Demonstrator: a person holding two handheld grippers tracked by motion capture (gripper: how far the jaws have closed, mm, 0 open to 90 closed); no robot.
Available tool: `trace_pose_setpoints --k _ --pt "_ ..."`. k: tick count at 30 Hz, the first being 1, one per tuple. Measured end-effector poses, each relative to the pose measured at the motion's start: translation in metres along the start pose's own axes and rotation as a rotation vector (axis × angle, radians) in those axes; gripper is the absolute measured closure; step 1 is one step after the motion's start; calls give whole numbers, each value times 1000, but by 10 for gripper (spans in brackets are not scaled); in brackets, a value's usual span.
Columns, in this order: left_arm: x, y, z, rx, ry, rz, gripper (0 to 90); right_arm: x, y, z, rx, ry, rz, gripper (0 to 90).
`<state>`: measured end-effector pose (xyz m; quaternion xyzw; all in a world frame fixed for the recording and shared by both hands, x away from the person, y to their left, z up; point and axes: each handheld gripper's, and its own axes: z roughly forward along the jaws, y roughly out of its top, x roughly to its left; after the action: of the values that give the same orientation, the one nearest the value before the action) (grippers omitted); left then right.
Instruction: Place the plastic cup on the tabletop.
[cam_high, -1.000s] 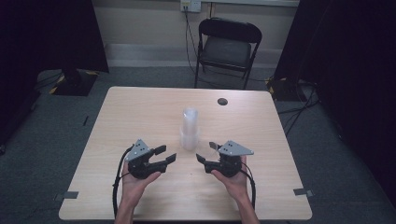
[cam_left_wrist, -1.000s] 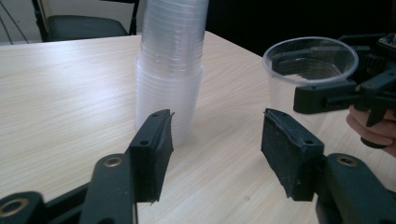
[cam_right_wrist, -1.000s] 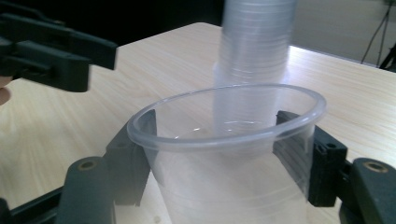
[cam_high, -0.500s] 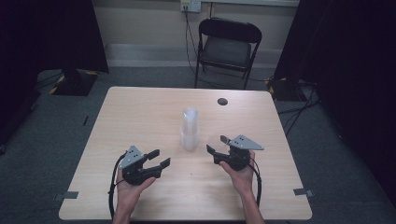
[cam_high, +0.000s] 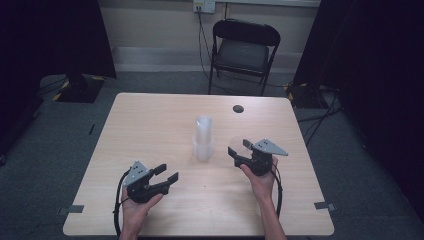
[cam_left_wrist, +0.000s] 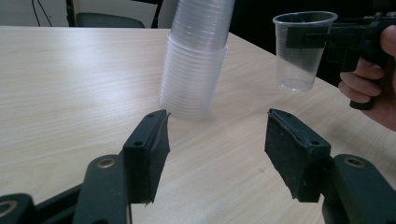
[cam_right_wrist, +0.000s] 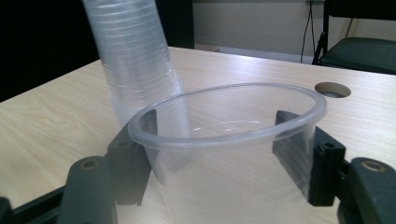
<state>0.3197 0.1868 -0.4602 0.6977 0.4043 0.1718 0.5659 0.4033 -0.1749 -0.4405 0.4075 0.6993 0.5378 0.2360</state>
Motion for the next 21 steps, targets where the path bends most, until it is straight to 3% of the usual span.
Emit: trace_pose_setpoints --k 6,21 --pt "2 -2 -1 0 10 5 398 -9 7 7 -17 -27 15 311" --pt "2 1 -3 -23 37 7 387 -30 6 24 -1 -66 40 308"
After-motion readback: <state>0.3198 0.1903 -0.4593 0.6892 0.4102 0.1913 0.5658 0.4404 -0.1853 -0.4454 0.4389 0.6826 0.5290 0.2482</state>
